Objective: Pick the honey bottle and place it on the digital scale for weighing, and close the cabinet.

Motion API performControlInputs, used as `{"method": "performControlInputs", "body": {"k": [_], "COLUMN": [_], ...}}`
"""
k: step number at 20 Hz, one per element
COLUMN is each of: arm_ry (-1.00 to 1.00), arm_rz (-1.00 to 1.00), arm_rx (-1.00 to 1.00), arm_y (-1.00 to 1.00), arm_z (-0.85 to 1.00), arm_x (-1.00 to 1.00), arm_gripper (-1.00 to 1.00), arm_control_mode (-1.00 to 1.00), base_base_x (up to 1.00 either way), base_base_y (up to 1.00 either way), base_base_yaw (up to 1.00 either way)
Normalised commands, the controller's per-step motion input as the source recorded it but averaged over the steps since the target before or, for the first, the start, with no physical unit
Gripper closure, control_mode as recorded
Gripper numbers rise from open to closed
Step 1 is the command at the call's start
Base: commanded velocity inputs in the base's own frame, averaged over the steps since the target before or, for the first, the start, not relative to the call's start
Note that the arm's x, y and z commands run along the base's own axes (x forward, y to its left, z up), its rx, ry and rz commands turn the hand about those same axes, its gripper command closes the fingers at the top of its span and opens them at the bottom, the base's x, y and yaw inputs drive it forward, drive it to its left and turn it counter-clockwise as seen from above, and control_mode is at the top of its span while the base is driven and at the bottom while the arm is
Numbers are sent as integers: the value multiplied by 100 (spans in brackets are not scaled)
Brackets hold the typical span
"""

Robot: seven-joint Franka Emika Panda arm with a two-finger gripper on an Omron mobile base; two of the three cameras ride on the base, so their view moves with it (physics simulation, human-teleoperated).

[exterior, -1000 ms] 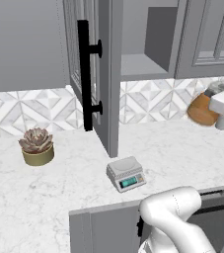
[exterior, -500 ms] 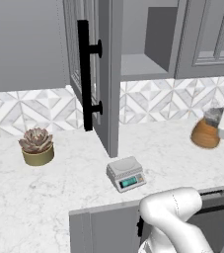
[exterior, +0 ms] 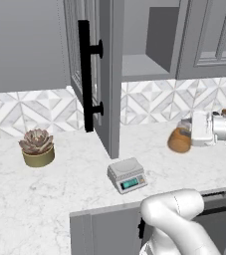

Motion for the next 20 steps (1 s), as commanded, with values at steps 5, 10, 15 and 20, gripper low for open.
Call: {"method": "performControlInputs", "body": {"k": [5, 10, 15, 20], "arm_ry": [3, 12, 4, 3], "arm_rz": [18, 16, 17, 8], "arm_rx": [0, 0, 0, -2], "arm_y": [57, 66, 34, 56], "arm_z": [-42, -46, -48, -40], "arm_x": [71, 71, 53, 50], "arm_gripper": [100, 100, 100, 100], "arm_control_mode": [-100, -100, -100, -100], "base_base_x": [0, 0, 0, 0], "base_base_y": [0, 0, 0, 0], "base_base_yaw": [0, 0, 0, 0]}}
